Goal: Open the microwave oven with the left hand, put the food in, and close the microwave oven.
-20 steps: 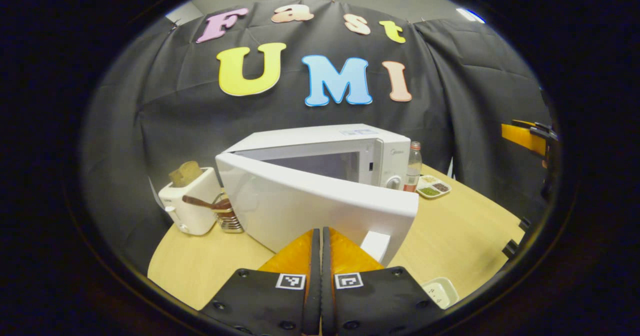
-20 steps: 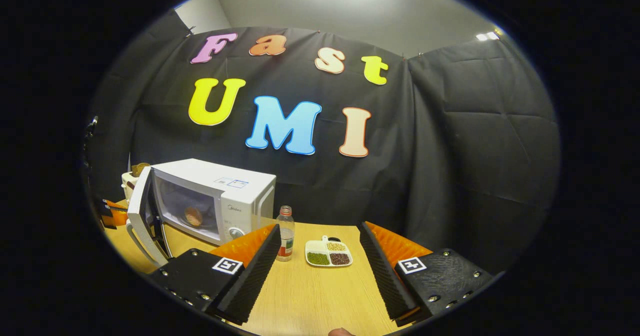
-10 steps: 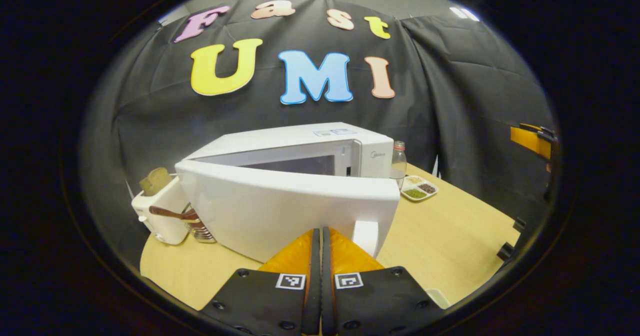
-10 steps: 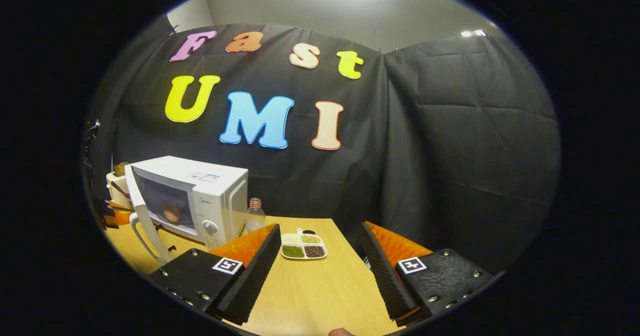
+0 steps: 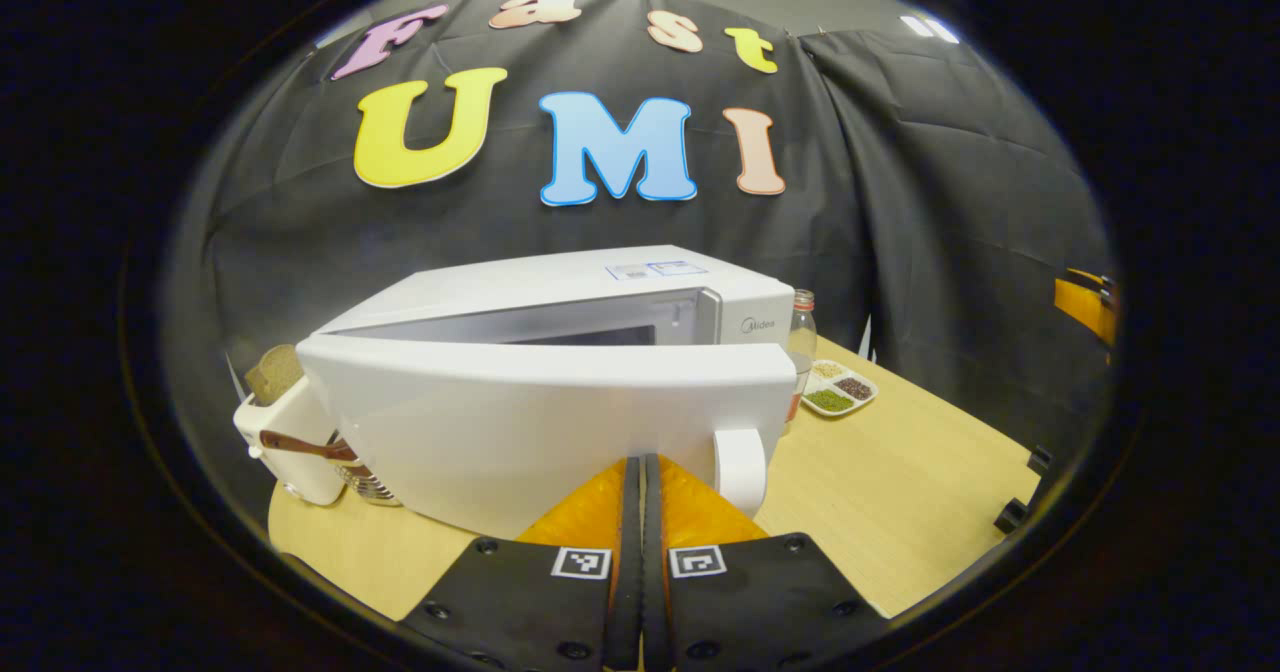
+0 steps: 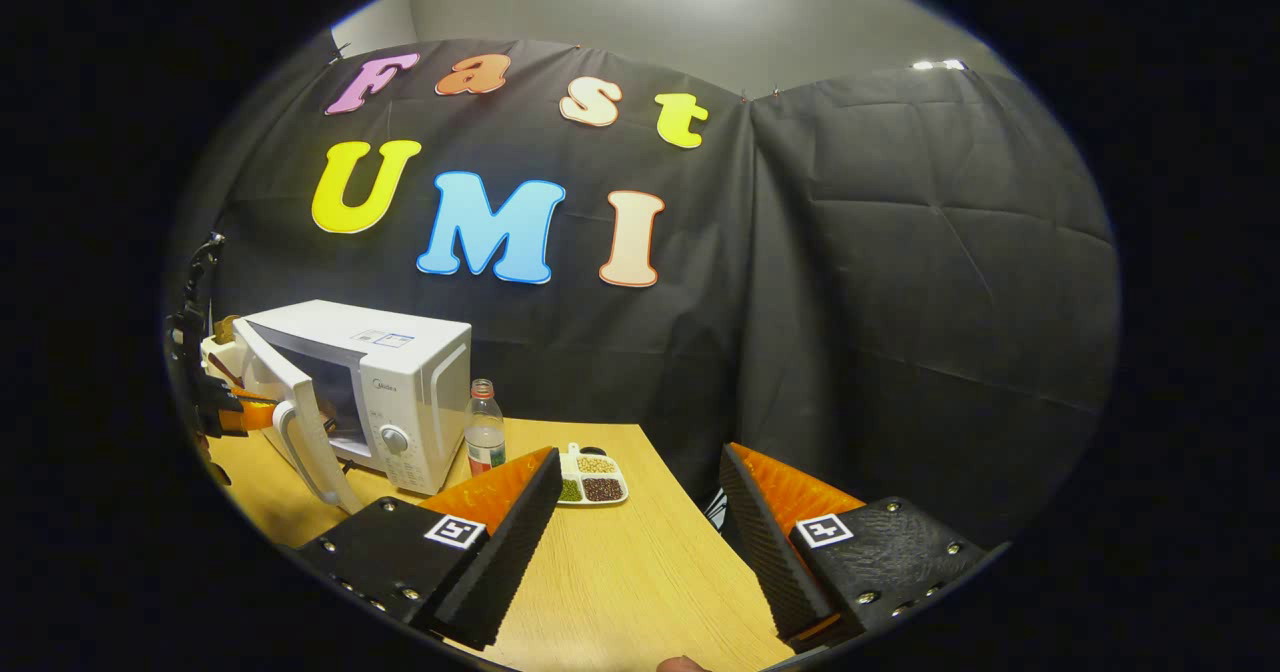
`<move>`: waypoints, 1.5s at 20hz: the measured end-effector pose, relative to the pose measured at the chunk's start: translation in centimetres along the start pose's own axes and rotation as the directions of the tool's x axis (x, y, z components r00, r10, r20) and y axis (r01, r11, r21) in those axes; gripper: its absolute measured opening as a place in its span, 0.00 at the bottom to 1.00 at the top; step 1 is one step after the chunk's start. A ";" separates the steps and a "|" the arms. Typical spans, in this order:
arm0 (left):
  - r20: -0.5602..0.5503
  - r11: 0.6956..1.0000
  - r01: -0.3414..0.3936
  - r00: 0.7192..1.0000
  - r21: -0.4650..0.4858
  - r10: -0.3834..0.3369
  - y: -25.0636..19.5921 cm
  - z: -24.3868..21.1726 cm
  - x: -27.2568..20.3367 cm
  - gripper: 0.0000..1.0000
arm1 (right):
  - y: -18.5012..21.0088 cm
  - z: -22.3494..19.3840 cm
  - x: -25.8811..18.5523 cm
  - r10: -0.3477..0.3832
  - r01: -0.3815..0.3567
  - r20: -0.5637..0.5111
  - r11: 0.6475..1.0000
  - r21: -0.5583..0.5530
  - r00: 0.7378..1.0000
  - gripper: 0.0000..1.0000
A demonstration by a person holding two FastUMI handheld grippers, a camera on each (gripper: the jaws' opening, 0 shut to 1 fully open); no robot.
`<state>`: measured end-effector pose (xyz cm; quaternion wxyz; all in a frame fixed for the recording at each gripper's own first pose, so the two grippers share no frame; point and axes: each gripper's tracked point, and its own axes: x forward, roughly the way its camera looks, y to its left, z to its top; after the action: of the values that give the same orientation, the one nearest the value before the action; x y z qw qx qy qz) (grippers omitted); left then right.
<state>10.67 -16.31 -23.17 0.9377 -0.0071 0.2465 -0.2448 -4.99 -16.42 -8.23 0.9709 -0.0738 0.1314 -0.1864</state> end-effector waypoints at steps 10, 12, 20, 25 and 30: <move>-0.012 0.999 -0.033 0.999 0.012 0.033 0.7 2.3 6.6 0.07 | -1.4 -0.4 0.1 -0.046 0.046 -0.013 0.999 0.006 0.999 0.97; -0.030 0.999 -0.032 0.999 -0.005 0.032 0.6 2.3 7.6 0.08 | -1.7 -0.6 0.1 -0.051 0.051 -0.019 0.999 0.003 0.999 0.97; -0.076 0.987 -0.037 0.997 -0.154 0.025 -0.3 1.2 8.9 0.07 | -0.2 -0.6 1.5 -0.005 0.006 -0.029 1.000 0.024 1.000 0.97; 0.005 0.989 -0.072 0.997 -0.127 0.073 0.1 4.4 5.3 0.07 | 3.8 0.9 2.3 0.104 -0.104 0.006 0.993 0.055 0.995 0.97; 0.153 0.984 -0.169 0.972 -0.057 0.176 2.6 9.0 -4.1 0.08 | 9.3 2.6 2.1 0.231 -0.234 0.042 0.962 0.141 0.972 0.97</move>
<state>12.91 -13.10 -13.76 0.9716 -0.0253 0.1767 -0.1555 0.83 -8.45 -8.07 0.9904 0.0106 0.1128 -0.0792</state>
